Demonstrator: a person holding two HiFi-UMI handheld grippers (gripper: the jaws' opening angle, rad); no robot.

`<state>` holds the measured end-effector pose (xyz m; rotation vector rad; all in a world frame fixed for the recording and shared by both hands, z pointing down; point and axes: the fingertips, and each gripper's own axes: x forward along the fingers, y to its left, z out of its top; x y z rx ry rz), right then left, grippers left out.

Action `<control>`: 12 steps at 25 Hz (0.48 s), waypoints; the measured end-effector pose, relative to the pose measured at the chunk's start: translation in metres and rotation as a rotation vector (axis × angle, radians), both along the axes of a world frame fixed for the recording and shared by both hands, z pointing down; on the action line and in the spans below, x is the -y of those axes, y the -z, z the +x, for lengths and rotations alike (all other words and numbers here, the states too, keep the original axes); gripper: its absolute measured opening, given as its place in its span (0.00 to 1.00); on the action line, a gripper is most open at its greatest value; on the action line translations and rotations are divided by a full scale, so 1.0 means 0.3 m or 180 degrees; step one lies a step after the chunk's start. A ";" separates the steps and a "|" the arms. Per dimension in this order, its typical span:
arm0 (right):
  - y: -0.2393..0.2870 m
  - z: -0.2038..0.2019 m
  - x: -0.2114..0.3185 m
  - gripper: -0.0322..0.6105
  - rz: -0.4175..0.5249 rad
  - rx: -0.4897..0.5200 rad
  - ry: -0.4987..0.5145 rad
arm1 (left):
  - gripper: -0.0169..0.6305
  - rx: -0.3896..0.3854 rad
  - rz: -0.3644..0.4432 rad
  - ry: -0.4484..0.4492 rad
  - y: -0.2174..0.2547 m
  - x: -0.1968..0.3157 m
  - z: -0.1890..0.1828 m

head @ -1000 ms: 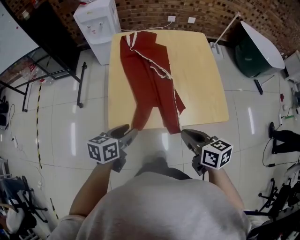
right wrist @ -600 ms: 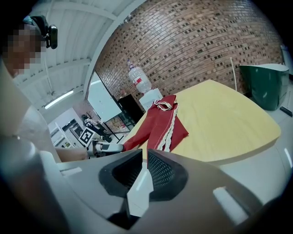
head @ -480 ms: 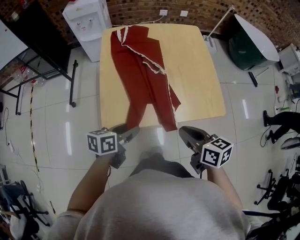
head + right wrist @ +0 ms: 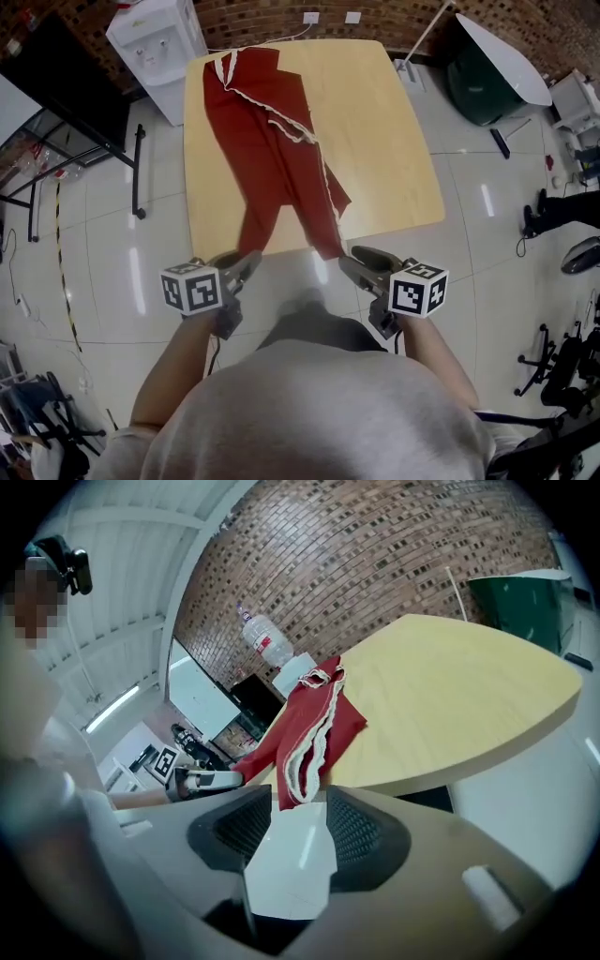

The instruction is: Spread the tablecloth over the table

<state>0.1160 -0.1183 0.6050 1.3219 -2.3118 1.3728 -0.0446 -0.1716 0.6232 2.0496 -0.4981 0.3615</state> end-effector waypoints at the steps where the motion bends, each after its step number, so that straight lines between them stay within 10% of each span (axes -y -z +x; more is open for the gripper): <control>1: -0.017 -0.001 0.002 0.33 -0.0027 0.0028 -0.0012 | 0.05 -0.0003 -0.0001 -0.0003 0.002 0.002 0.001; 8: -0.066 -0.073 0.052 0.34 -0.0101 0.0305 -0.0020 | 0.05 -0.0037 -0.0012 -0.0023 0.014 0.001 -0.004; 12: -0.061 -0.085 0.087 0.17 -0.0096 0.0425 -0.0163 | 0.05 -0.0062 0.0040 -0.0029 0.014 0.005 -0.006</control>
